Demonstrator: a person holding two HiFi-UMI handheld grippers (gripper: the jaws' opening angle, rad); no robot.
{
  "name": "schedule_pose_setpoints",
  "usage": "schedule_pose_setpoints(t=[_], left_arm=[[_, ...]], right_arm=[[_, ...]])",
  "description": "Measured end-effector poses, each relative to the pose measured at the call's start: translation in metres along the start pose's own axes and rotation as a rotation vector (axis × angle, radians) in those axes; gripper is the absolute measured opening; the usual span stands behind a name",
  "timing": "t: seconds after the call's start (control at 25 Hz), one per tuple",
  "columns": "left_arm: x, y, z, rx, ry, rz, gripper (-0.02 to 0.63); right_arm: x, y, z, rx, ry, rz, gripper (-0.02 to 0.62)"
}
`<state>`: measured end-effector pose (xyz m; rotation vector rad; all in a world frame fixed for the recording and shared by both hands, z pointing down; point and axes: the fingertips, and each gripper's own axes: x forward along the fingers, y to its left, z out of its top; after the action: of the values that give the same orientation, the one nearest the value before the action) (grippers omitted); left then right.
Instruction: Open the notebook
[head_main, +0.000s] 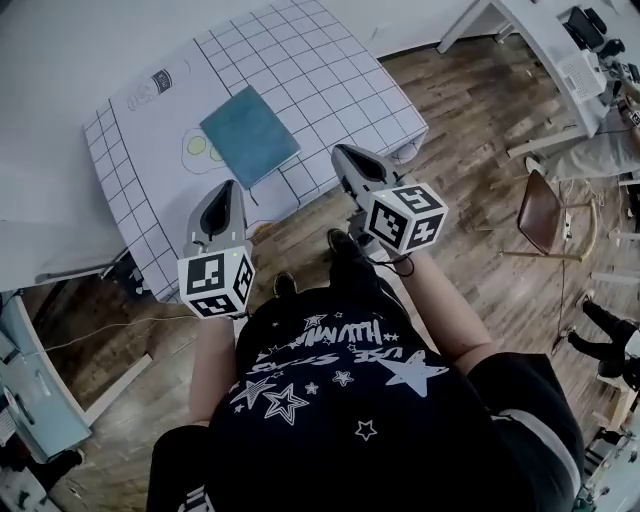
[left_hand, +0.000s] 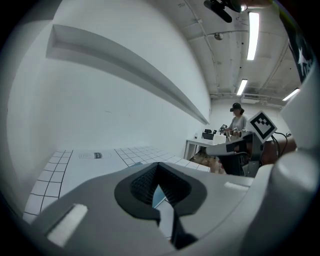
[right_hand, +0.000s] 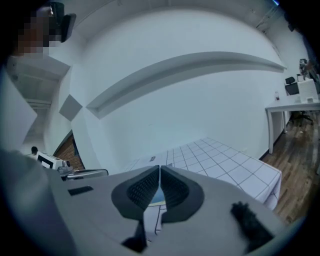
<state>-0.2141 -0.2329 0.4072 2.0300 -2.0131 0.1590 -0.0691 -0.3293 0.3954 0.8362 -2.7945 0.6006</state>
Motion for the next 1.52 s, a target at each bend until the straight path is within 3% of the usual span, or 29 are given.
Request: schedule_pose_setpoints(t=[0.44, 0.8, 0.88, 1.12, 1.32, 1.52], left_arm=[[0.034, -0.028, 0.006, -0.002, 0.020, 0.119, 0.009], [0.078, -0.056, -0.016, 0.055, 0.118, 0.125, 0.012], [0.090, -0.062, -0.025, 0.089, 0.148, 0.130, 0.113], [0.124, -0.077, -0.057, 0.284, 0.277, 0.188, 0.218], [0.143, -0.069, -0.073, 0.472, 0.349, 0.315, 0.235], [0.161, -0.059, -0.090, 0.550, 0.441, 0.359, 0.243]], right_arm=[[0.045, -0.038, 0.034, -0.054, 0.035, 0.185, 0.018], [0.063, -0.069, 0.036, -0.040, 0.071, 0.279, 0.018], [0.063, -0.082, 0.035, -0.039, 0.082, 0.284, 0.018], [0.064, -0.126, 0.038, -0.031, 0.103, 0.276, 0.018], [0.067, -0.150, 0.036, -0.013, 0.116, 0.280, 0.018], [0.066, -0.171, 0.029, -0.003, 0.143, 0.276, 0.018]])
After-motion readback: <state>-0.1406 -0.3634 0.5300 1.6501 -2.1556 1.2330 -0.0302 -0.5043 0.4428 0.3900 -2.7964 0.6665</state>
